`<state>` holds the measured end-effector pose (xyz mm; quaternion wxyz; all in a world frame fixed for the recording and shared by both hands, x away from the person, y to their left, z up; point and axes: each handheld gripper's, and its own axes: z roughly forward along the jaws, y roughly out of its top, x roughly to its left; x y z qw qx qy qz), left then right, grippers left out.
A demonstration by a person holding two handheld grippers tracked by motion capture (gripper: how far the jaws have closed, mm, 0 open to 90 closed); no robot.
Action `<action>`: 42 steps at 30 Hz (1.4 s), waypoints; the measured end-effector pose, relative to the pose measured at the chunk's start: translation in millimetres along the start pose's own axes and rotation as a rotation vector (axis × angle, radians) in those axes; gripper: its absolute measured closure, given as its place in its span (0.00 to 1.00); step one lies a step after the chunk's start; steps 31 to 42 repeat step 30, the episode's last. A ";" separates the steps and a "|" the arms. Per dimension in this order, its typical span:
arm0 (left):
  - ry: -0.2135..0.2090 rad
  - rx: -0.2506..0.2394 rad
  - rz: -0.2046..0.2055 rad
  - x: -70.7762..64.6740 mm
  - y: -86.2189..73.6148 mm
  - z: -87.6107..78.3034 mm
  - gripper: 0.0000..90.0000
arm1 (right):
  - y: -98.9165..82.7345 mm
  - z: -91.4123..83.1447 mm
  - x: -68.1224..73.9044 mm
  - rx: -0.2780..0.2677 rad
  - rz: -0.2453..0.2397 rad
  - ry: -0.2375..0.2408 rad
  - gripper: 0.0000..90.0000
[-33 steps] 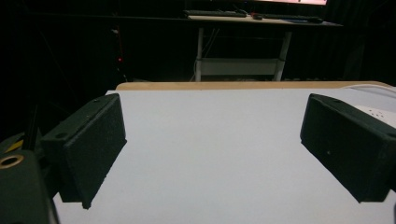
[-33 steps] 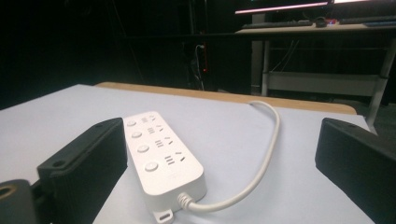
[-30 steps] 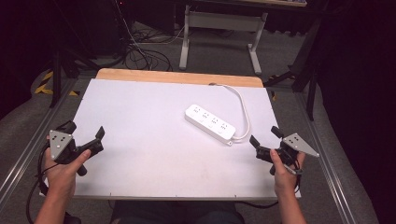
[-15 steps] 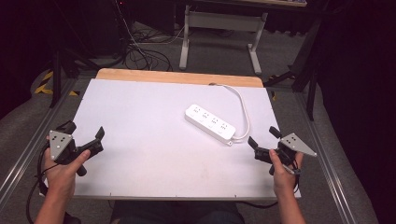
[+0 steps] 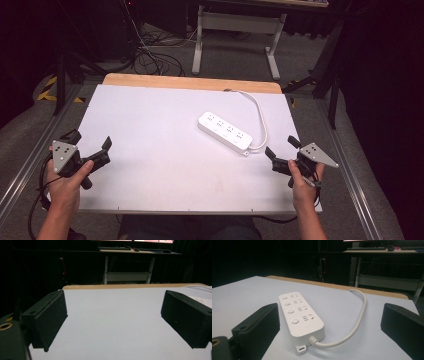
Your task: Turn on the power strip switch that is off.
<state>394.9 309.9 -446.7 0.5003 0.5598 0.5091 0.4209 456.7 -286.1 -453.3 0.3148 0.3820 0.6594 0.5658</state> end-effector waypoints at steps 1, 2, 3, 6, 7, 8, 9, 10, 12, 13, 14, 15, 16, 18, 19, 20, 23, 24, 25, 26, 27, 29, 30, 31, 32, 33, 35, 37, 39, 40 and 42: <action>-0.001 -0.003 0.000 0.0 -0.1 -0.2 0.08 | -0.1 -0.1 -0.1 0.001 0.000 -0.001 0.04; -0.001 -0.002 0.000 0.1 0.0 -0.6 0.08 | -0.2 -0.2 0.0 0.001 0.000 0.000 0.04; -0.001 -0.002 0.000 0.2 -0.1 -0.9 0.08 | -0.2 -0.3 0.1 0.001 0.000 0.000 0.04; -0.001 -0.005 -0.001 0.4 -0.2 -1.4 0.08 | -0.2 -0.3 0.5 0.001 0.000 0.002 0.04; -0.002 -0.006 -0.002 0.4 -0.3 -1.4 0.08 | -0.2 -0.2 0.7 0.002 -0.001 0.003 0.04; -0.002 -0.007 -0.003 0.3 -0.3 -1.3 0.08 | -0.4 0.0 0.9 0.003 -0.001 0.003 0.04; -0.001 -0.004 -0.001 0.4 -0.3 -1.3 0.08 | -0.5 0.2 1.0 0.004 -0.001 0.004 0.04; -0.002 -0.002 -0.001 0.5 -0.3 -1.2 0.08 | -0.7 0.4 1.0 0.006 -0.003 0.005 0.04; -0.002 -0.002 -0.001 0.6 -0.3 -1.0 0.08 | -1.2 0.8 0.8 0.009 -0.004 0.005 0.04; -0.003 -0.002 -0.001 0.6 -0.3 -1.1 0.08 | -1.4 0.9 0.7 0.010 -0.004 0.005 0.04; -0.003 -0.003 0.000 0.6 -0.3 -1.1 0.08 | -1.4 0.9 0.7 0.011 -0.004 0.005 0.04; -0.003 -0.002 0.000 0.7 -0.4 -1.2 0.08 | -1.4 1.0 0.8 0.011 -0.003 0.006 0.04; -0.002 -0.004 0.000 0.8 -0.5 -1.2 0.08 | -1.4 1.1 0.8 0.011 -0.004 0.007 0.04; -0.002 -0.003 -0.001 1.3 -0.5 -1.1 0.08 | -1.6 1.7 0.7 0.013 -0.007 0.006 0.04; -0.001 -0.004 0.000 1.8 -0.6 -0.8 0.08 | -1.7 2.3 0.6 0.016 -0.010 0.005 0.04; 0.000 -0.003 -0.001 2.1 -0.8 -0.4 0.08 | -2.0 2.9 0.6 0.020 -0.010 0.007 0.04; 0.004 0.002 0.000 3.2 -0.9 1.5 0.08 | -2.7 6.0 0.2 0.032 -0.020 0.008 0.04; 0.006 0.002 0.001 3.3 -1.2 2.6 0.08 | -3.1 7.2 -0.1 0.042 -0.025 0.010 0.04; 0.006 0.005 0.001 3.6 -1.3 3.4 0.08 | -4.0 8.7 -0.4 0.048 -0.028 0.011 0.04; 0.006 0.007 0.002 3.7 -1.3 4.2 0.08 | -5.0 10.2 -0.7 0.060 -0.027 0.013 0.04; 0.004 0.008 -0.002 3.3 -1.5 5.0 0.08 | -6.4 12.0 -0.6 0.074 -0.020 0.011 0.04; 0.003 0.011 0.003 3.1 -1.6 6.0 0.08 | -10.2 16.1 -1.9 0.119 -0.018 0.008 0.04; 0.002 0.011 0.003 3.0 -1.6 6.3 0.08 | -12.4 18.6 -2.4 0.143 -0.008 0.006 0.04; 0.002 0.011 0.003 3.0 -1.6 6.3 0.08 | -12.4 18.6 -2.4 0.143 -0.008 0.006 0.04; 0.002 0.011 0.003 3.0 -1.6 6.3 0.08 | -12.4 18.6 -2.4 0.143 -0.008 0.006 0.04; 0.002 0.011 0.003 3.0 -1.6 6.3 0.08 | -12.4 18.6 -2.4 0.143 -0.008 0.006 0.04; 0.002 0.011 0.003 3.0 -1.6 6.3 0.08 | -12.4 18.6 -2.4 0.143 -0.008 0.006 0.04; 0.002 0.011 0.003 3.0 -1.6 6.3 0.08 | -12.4 18.6 -2.4 0.143 -0.008 0.006 0.04; 0.002 0.011 0.003 3.0 -1.6 6.3 0.08 | -12.4 18.6 -2.4 0.143 -0.008 0.006 0.04; 0.002 0.011 0.003 3.0 -1.6 6.3 0.08 | -12.4 18.6 -2.4 0.143 -0.008 0.006 0.04; 0.002 0.011 0.003 3.0 -1.6 6.3 0.08 | -12.4 18.6 -2.4 0.143 -0.008 0.006 0.04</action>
